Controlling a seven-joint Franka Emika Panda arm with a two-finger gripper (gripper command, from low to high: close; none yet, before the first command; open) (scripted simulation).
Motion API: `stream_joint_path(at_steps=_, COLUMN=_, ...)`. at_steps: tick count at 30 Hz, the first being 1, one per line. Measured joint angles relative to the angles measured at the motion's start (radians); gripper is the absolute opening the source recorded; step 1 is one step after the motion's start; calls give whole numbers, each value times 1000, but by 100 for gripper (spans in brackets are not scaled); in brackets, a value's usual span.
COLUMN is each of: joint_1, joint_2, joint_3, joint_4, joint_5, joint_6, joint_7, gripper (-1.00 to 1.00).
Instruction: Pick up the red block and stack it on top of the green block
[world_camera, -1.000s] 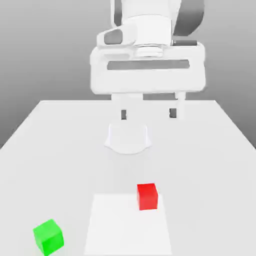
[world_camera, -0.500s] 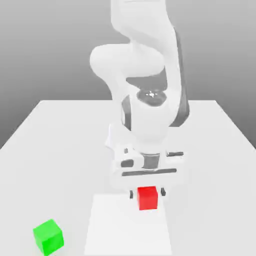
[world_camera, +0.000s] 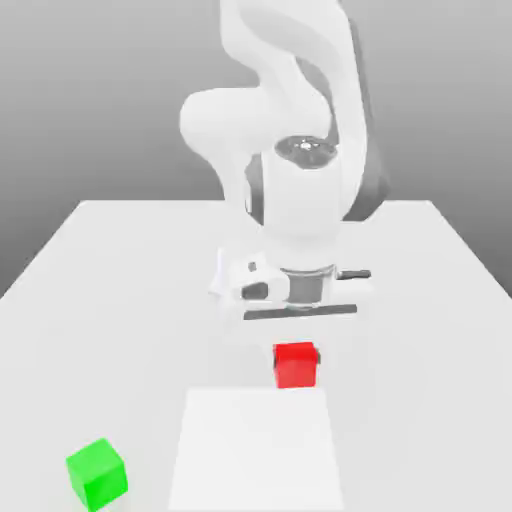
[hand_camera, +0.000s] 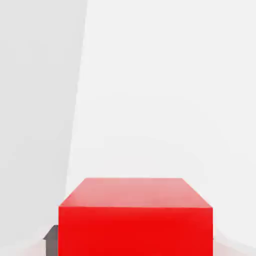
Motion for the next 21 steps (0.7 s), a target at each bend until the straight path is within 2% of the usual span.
stream_joint_path(at_steps=11, joint_1=-262, joint_2=191, joint_3=-147, joint_4=392, joint_5=31, joint_6=-203, joint_7=-15, gripper=-100)
stream_joint_path(at_steps=15, joint_1=-293, joint_2=317, joint_3=-145, joint_4=435, joint_5=69, joint_6=-121, joint_7=-42, gripper=-100)
stream_joint_path(at_steps=16, joint_1=-299, joint_2=352, joint_3=-139, joint_4=438, joint_5=80, joint_6=-89, joint_7=-50, gripper=100)
stream_joint_path(at_steps=21, joint_1=-299, joint_2=352, joint_3=-139, joint_4=438, joint_5=80, joint_6=-89, joint_7=-50, gripper=100)
